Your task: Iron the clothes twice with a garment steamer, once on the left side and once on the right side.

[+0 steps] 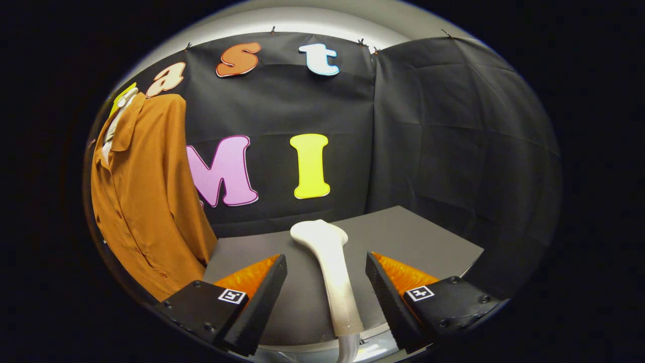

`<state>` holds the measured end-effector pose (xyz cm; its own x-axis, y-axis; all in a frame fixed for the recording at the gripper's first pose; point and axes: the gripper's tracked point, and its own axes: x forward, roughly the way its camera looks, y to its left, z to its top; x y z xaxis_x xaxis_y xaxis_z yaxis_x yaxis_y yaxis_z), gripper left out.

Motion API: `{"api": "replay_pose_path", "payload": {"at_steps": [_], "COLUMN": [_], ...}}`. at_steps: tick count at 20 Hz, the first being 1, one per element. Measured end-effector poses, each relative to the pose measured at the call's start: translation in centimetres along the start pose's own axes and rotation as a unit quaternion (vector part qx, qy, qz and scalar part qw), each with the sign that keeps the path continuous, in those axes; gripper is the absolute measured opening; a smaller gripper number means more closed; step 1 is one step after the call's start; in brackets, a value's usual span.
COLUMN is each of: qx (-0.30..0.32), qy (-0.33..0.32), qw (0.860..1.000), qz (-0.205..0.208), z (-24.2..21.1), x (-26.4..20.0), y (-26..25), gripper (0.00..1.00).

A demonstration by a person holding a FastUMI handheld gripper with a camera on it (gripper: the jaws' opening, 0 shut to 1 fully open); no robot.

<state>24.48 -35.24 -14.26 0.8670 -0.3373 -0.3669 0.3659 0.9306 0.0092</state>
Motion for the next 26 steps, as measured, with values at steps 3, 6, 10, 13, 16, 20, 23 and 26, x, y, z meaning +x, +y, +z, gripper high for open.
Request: {"api": "replay_pose_path", "payload": {"at_steps": [3, 6, 10, 13, 16, 20, 23, 26], "qx": [0.006, 0.012, 0.002, -0.001, 0.010, 0.005, 0.004, 0.011], "qy": [0.038, 0.065, 0.101, 0.126, 0.144, 0.137, 0.126, 0.112], "qw": [0.999, 0.998, 0.995, 0.992, 0.990, 0.990, 0.992, 0.993], "qz": [0.008, 0.013, 0.001, -0.003, 0.006, 0.021, 0.028, 0.034], "z": [-1.6, -2.8, -4.4, -5.9, -6.5, -6.1, -5.6, -4.3], "x": [2.4, 4.0, 5.2, 5.6, 5.9, 5.5, 4.9, 3.8], "y": [-0.4, -0.6, -1.0, -2.1, -2.1, -2.2, -2.1, -2.1], "gripper": [0.99, 0.99, 0.99, 0.89, 0.60, 0.39, 0.39, 0.39]}}
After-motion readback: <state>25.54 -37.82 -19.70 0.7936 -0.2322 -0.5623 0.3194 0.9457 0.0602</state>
